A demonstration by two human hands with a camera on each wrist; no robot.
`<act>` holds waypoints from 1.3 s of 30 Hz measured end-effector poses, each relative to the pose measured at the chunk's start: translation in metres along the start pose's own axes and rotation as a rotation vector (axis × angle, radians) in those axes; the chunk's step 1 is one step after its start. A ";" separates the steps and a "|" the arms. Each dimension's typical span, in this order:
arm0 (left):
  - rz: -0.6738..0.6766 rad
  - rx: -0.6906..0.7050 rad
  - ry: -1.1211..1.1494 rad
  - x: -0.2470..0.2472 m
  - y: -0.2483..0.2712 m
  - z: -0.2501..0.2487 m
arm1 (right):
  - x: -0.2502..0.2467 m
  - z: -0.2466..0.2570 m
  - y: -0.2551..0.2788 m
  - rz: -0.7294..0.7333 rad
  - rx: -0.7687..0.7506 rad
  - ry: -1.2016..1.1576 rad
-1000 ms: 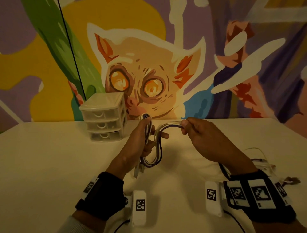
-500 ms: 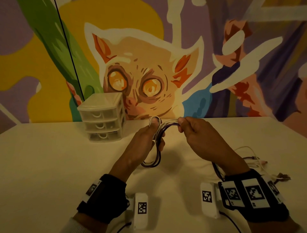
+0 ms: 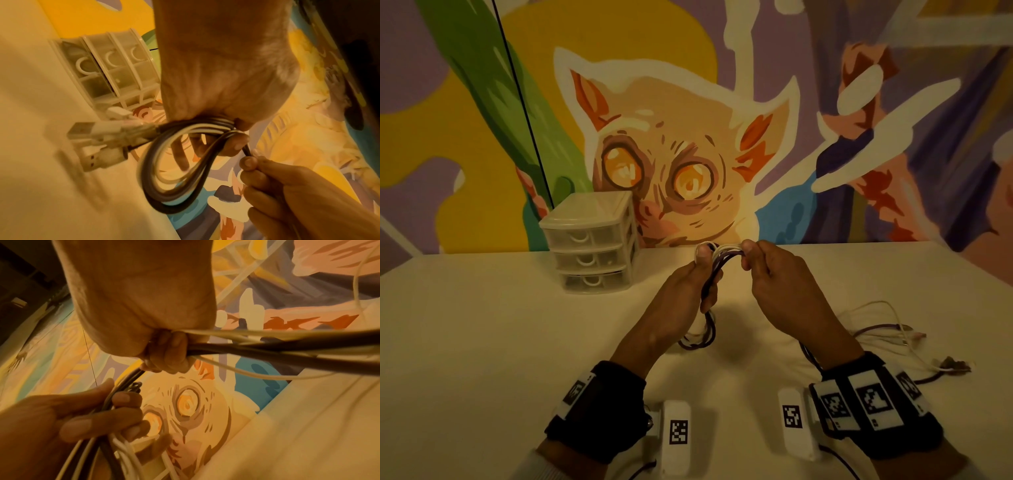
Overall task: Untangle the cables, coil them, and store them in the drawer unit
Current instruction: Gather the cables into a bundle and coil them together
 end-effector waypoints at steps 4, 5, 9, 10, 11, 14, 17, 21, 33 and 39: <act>0.046 -0.047 0.158 0.008 0.004 -0.001 | 0.004 -0.005 -0.001 0.004 -0.006 -0.013; 0.050 -0.064 0.189 0.009 0.005 -0.001 | 0.005 -0.007 -0.001 0.017 0.002 -0.013; 0.018 -0.066 0.203 0.002 0.005 -0.003 | 0.010 -0.014 -0.001 0.092 0.031 -0.021; 0.013 -0.054 0.196 0.001 0.005 -0.004 | 0.013 -0.015 -0.001 0.108 0.040 -0.015; 0.011 -0.050 0.203 0.002 0.005 -0.005 | 0.015 -0.014 0.000 0.116 0.049 -0.016; 0.026 -0.052 0.263 0.008 0.005 -0.005 | 0.019 -0.012 0.002 0.115 0.052 -0.030; 0.024 -0.073 0.383 0.013 0.006 -0.003 | 0.020 -0.010 0.006 0.114 0.059 -0.076; -0.059 -0.061 0.422 0.008 0.006 0.002 | 0.026 -0.011 0.012 0.167 0.148 -0.127; -0.296 -0.132 0.634 -0.023 0.002 0.024 | 0.043 -0.034 0.007 0.204 0.276 -0.344; -0.393 -0.169 0.602 -0.032 0.002 0.031 | 0.061 -0.032 0.016 0.375 0.381 -0.543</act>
Point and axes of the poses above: each hand's wrist, its own y-axis away from the middle knuckle, its own x-axis out of the palm, z = x × y, the point moved 8 cm from there along -y, towards the middle knuckle, and after that the axes turned 13 degrees about -y, right-handed, at the moved point
